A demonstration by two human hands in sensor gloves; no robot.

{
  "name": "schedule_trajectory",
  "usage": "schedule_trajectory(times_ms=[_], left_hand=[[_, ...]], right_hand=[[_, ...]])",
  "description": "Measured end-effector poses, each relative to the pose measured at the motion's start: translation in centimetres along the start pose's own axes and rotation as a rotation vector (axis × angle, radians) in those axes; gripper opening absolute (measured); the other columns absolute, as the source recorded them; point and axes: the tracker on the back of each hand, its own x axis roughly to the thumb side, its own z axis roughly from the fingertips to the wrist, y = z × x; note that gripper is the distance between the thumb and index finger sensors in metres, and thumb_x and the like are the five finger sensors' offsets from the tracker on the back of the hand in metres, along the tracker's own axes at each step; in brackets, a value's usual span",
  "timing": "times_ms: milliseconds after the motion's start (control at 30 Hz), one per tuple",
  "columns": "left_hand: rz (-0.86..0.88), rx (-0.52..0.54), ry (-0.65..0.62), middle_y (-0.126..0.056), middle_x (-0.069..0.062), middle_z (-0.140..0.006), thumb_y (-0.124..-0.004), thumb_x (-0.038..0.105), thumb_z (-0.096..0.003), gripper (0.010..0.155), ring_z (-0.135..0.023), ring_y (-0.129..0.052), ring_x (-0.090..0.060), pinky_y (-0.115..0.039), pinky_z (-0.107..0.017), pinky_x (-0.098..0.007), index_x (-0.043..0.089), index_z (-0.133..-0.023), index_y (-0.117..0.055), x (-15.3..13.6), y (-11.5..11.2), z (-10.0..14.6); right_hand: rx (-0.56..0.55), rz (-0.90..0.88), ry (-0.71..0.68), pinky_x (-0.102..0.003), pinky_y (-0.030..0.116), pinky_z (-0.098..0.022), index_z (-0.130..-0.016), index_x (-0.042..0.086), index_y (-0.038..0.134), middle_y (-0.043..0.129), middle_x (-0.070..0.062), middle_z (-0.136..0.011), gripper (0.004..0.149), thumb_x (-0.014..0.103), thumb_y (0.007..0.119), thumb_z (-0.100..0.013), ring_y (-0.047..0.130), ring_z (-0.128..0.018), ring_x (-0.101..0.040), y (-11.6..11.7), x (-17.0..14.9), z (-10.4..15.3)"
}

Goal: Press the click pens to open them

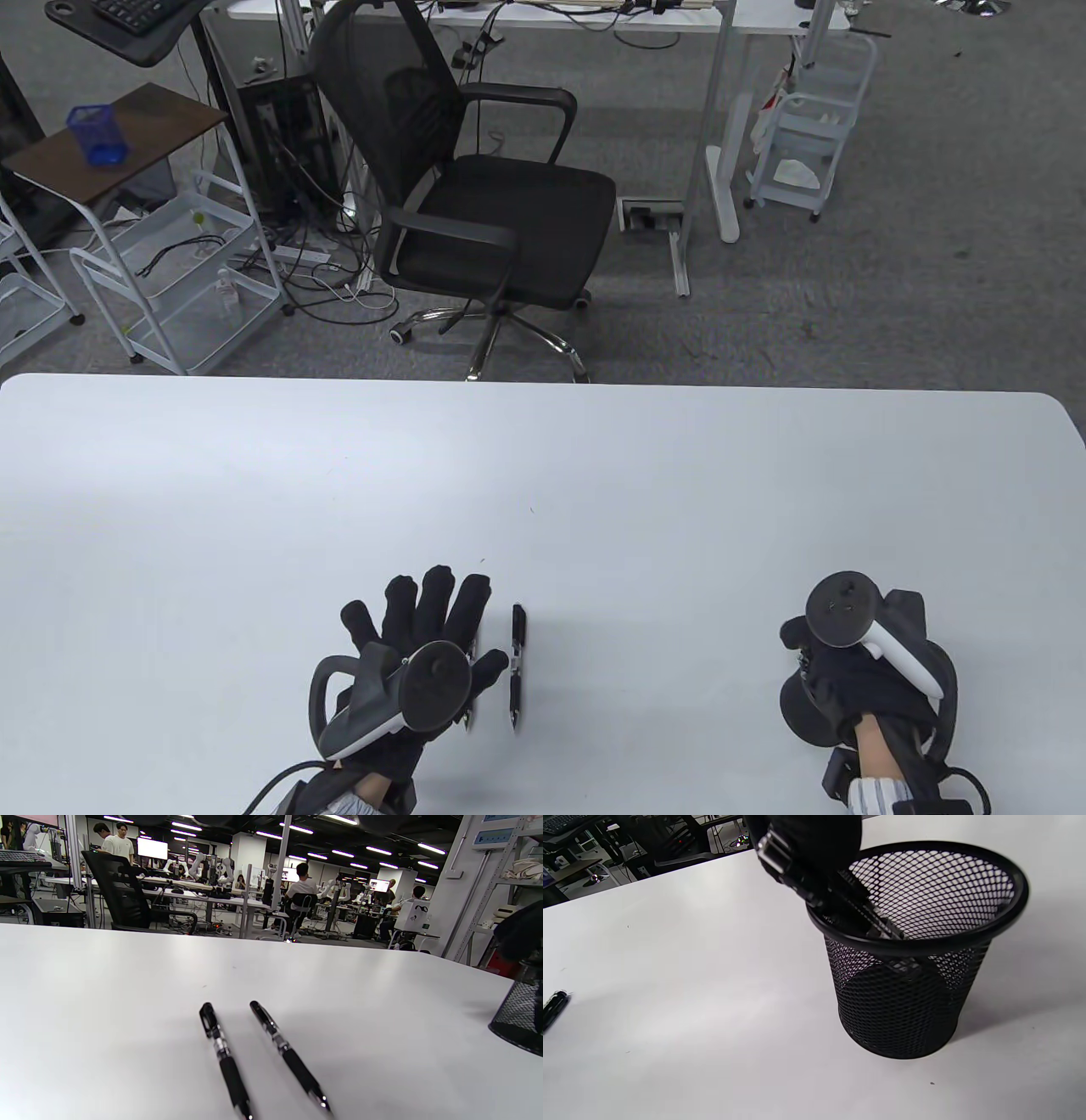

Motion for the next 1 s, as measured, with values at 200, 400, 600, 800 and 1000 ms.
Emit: schedule_trajectory(times_ms=[200, 400, 600, 800, 1000], left_hand=[[0.003, -0.003, 0.001, -0.029, -0.025, -0.132, -0.052, 0.061, -0.0699, 0.074, -0.114, -0.035, -0.065, -0.023, -0.066, -0.087, 0.026, -0.127, -0.021, -0.1, 0.0, 0.0], [0.003, -0.003, 0.002, -0.029, -0.025, -0.132, -0.052, 0.061, -0.0699, 0.074, -0.114, -0.035, -0.065, -0.023, -0.066, -0.087, 0.026, -0.127, -0.021, -0.1, 0.0, 0.0], [0.001, -0.005, 0.001, -0.029, -0.025, -0.132, -0.052, 0.061, -0.0700, 0.074, -0.114, -0.035, -0.065, -0.023, -0.066, -0.087, 0.026, -0.127, -0.021, -0.1, -0.1, 0.0], [0.002, -0.006, 0.001, -0.029, -0.025, -0.132, -0.052, 0.061, -0.0700, 0.074, -0.115, -0.035, -0.065, -0.023, -0.066, -0.087, 0.026, -0.127, -0.021, -0.1, -0.1, -0.1], [0.008, -0.005, -0.001, -0.029, -0.025, -0.132, -0.052, 0.061, -0.0699, 0.074, -0.115, -0.035, -0.065, -0.023, -0.067, -0.086, 0.026, -0.126, -0.021, -0.1, -0.1, -0.1]], right_hand=[[-0.016, -0.010, -0.001, -0.070, 0.026, -0.071, -0.099, 0.004, 0.076, 0.033, -0.023, -0.122, 0.039, 0.000, 0.073, -0.061, 0.038, -0.098, -0.054, -0.1, -0.2, 0.0], [-0.033, -0.034, 0.003, -0.071, 0.028, -0.071, -0.100, 0.000, 0.073, 0.044, -0.026, -0.120, 0.039, 0.003, 0.074, -0.061, 0.047, -0.097, -0.053, -0.3, -0.6, 0.2], [-0.084, -0.101, 0.020, -0.075, 0.030, -0.069, -0.099, 0.002, 0.074, 0.066, -0.026, -0.111, 0.038, 0.004, 0.073, -0.061, 0.059, -0.097, -0.053, -0.8, -1.7, 0.5], [-0.127, -0.139, 0.046, -0.076, 0.031, -0.069, -0.100, 0.006, 0.074, 0.072, -0.026, -0.109, 0.039, 0.005, 0.073, -0.061, 0.063, -0.099, -0.053, -1.8, -2.5, 1.2], [-0.194, -0.204, 0.062, -0.079, 0.030, -0.068, -0.102, 0.006, 0.071, 0.071, -0.029, -0.111, 0.041, 0.006, 0.071, -0.061, 0.062, -0.101, -0.057, -3.8, -2.8, 2.9]])
